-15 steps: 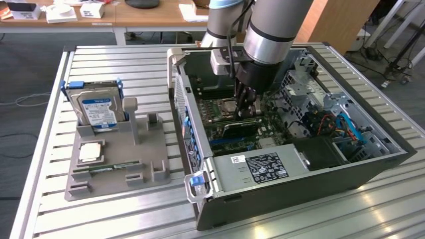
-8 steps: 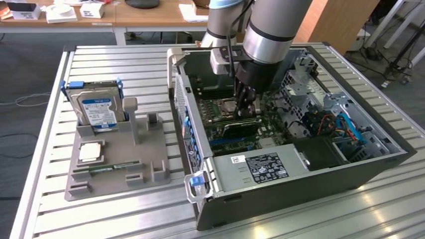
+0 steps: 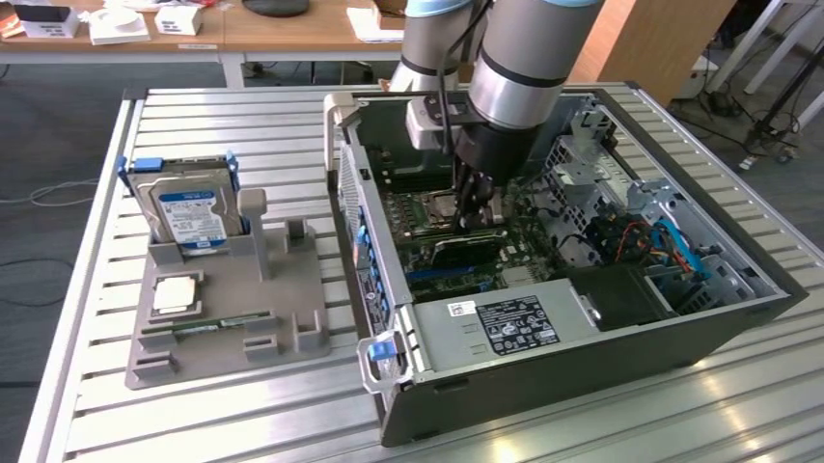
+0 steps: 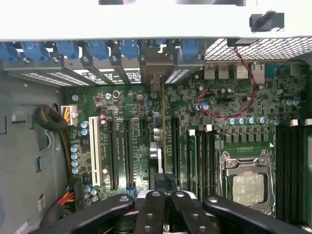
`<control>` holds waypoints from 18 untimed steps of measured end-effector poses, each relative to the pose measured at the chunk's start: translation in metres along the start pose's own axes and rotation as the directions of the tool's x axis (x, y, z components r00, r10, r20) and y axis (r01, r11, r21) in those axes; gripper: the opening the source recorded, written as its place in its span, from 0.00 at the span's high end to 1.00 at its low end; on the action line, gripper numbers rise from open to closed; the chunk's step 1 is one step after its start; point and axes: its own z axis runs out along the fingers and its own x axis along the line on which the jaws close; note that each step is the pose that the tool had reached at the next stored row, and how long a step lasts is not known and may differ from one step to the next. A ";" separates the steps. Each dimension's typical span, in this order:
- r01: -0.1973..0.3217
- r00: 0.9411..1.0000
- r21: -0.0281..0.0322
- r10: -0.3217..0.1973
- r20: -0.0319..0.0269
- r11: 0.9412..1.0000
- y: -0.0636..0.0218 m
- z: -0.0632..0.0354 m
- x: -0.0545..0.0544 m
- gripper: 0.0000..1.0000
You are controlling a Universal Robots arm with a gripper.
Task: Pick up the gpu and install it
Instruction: 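Press down on the gpu until it lock into place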
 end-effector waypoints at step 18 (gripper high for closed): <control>0.000 1.000 0.000 0.000 0.002 1.000 0.0001 0.0057 -0.003 0.89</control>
